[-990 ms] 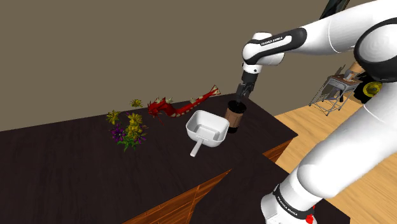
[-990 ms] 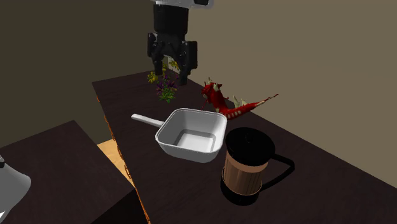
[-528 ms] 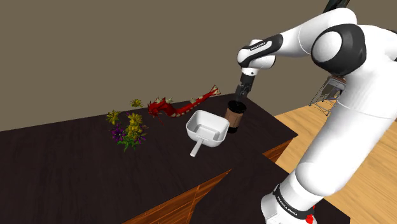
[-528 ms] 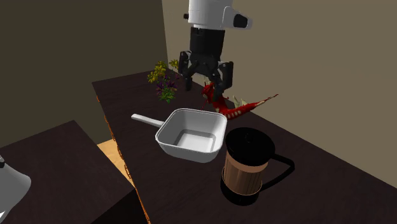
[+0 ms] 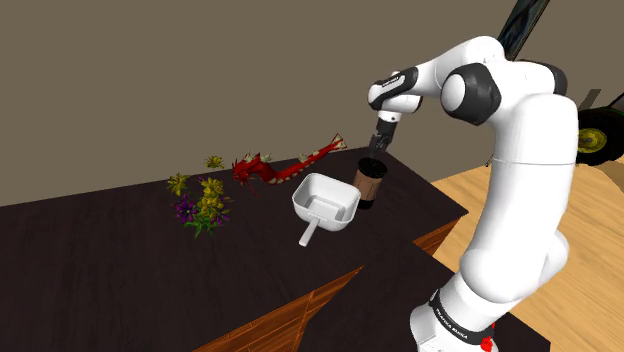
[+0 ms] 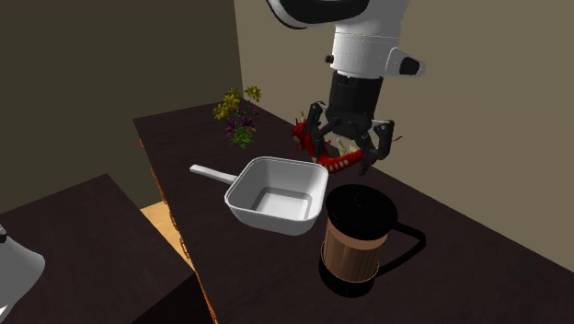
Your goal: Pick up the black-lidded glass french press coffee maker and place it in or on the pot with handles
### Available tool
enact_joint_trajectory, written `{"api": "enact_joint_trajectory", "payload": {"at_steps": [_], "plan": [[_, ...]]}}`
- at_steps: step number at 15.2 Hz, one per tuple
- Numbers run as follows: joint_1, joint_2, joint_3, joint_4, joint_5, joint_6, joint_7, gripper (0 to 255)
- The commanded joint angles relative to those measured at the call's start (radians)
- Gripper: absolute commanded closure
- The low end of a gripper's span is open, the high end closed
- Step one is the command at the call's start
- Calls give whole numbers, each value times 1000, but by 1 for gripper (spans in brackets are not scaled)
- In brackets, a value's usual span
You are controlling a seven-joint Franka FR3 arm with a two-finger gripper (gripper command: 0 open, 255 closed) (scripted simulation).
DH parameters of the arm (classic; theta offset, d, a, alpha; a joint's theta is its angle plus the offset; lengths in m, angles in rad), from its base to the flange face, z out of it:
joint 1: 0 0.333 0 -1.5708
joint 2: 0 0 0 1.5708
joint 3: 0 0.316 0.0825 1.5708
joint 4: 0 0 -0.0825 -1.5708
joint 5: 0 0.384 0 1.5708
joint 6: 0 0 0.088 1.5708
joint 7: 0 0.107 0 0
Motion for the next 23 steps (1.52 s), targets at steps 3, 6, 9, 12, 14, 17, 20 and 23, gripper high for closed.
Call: {"api": "enact_joint_trajectory", "payload": {"at_steps": [3, 6, 9, 12, 14, 17, 20, 23], "plan": [[-73, 168, 18, 205, 49, -35, -44, 0], [-87, 205, 25, 230, 59, -22, -51, 0], [-89, 222, 29, 215, 65, 9, -55, 0], [-91, 237, 34, 204, 72, 35, -59, 0], [-91, 237, 34, 204, 72, 35, -59, 0], [-91, 237, 34, 204, 72, 35, -59, 0], [-91, 237, 34, 204, 72, 35, -59, 255], [-91, 237, 34, 204, 72, 35, -59, 255]]}}
